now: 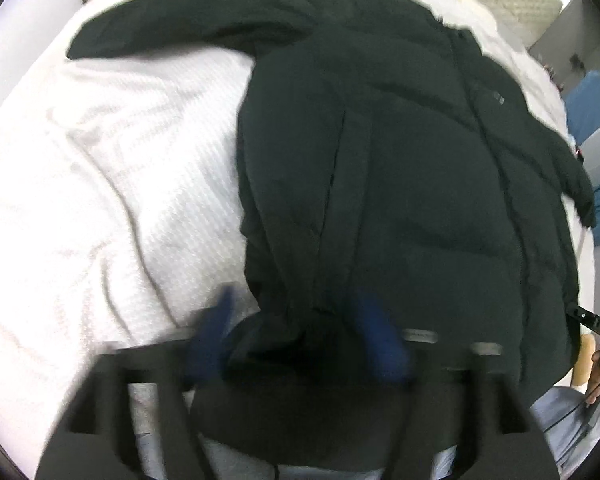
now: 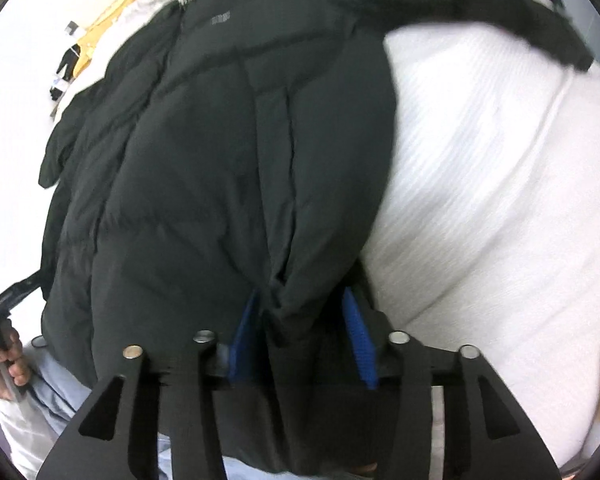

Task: Fold large clothes

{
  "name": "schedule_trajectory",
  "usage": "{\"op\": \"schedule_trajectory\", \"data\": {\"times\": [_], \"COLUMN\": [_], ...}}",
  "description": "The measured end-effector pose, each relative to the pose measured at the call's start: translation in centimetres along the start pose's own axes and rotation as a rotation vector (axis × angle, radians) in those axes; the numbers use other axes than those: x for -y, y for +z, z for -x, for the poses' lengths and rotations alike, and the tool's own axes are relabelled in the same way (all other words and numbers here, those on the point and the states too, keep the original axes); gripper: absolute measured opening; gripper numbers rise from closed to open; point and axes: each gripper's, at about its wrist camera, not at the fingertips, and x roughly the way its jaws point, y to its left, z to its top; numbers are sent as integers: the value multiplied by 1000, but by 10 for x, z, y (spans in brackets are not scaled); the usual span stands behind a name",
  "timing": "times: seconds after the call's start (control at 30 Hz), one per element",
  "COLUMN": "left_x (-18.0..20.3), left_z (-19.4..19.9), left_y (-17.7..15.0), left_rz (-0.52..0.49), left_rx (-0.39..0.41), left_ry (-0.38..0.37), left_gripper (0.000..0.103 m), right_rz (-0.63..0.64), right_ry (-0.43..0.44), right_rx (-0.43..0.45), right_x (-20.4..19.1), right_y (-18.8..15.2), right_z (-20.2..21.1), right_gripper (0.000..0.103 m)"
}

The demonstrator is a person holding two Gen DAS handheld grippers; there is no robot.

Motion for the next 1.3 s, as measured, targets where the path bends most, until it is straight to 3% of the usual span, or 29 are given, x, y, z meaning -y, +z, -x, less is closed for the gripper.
{"op": "schedule_trajectory", "data": {"times": [0.33,0.6,0.93,1.13,1.3], "left_x": [33,87,125,124,120], "left_z": [101,171,181,163,139], "left_y": [19,28,32,32,32], "left_rz": [-62,-171,-229,-212,-186], "left_rx": [311,559,650,692,700], "left_ry": [-48,-130,-191,-207,-206], "left_gripper": [80,80,80,80,80], "right_rz": [76,153,231,205,201], "right_ry": [-66,-76,-49,-50,-81], "right_rx": [413,655,807,895,876], "right_x": [-36,-86,-129,-130,-122], "right_y": [7,-2,-19,-26,-24], "right_z": [117,167,183,153,125], "right_gripper": [48,49,49,49,48]}}
